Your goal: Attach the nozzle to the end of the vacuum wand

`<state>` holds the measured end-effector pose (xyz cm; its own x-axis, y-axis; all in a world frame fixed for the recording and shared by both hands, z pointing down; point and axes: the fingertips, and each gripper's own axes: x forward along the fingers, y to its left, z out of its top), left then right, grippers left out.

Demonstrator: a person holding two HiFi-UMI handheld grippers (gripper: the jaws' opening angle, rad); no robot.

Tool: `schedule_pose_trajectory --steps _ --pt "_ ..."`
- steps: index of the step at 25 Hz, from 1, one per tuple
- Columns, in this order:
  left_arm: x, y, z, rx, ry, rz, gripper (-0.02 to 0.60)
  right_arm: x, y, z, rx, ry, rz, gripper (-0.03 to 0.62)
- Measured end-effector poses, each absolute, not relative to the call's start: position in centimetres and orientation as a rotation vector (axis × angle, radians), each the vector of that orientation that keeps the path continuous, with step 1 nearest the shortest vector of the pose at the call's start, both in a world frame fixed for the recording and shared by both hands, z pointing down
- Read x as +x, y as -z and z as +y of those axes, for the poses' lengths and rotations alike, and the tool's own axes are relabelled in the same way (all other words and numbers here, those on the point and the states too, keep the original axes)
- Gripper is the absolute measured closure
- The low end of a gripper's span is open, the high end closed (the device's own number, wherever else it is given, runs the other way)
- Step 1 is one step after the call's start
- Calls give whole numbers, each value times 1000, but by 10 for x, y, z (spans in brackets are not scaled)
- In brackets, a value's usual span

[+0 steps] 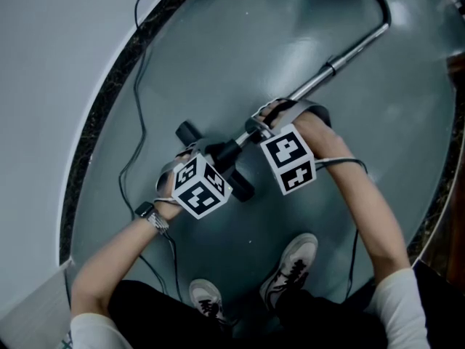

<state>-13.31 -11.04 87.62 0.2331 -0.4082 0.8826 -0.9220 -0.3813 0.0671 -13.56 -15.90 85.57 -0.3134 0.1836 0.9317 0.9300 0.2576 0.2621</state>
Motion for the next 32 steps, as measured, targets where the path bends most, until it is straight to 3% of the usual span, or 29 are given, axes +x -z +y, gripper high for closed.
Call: schedule_pose_trajectory --steps 3,7,12,23,28,32 --pt "-132 -873 -116 1920 -1075 -1228 371 -135 -855 -159 -1040 1129 -1708 459" --pt "-131 -875 -113 1920 -1055 -1197 310 -133 -854 -159 -1039 1148 -1732 457" --pt "-133 -872 -109 1921 -979 -1203 287 -130 -854 -162 -1038 1143 -1742 459" --pt "-154 -846 -94 1965 -916 -1213 289 -111 -842 -193 -903 895 -1905 457" --pt "-169 -836 -96 1965 -862 -1244 335 -106 -835 -201 -808 737 -1994 459" --pt "-168 -835 -96 1975 -866 -1235 372 -110 -829 -196 -732 643 -2081 534"
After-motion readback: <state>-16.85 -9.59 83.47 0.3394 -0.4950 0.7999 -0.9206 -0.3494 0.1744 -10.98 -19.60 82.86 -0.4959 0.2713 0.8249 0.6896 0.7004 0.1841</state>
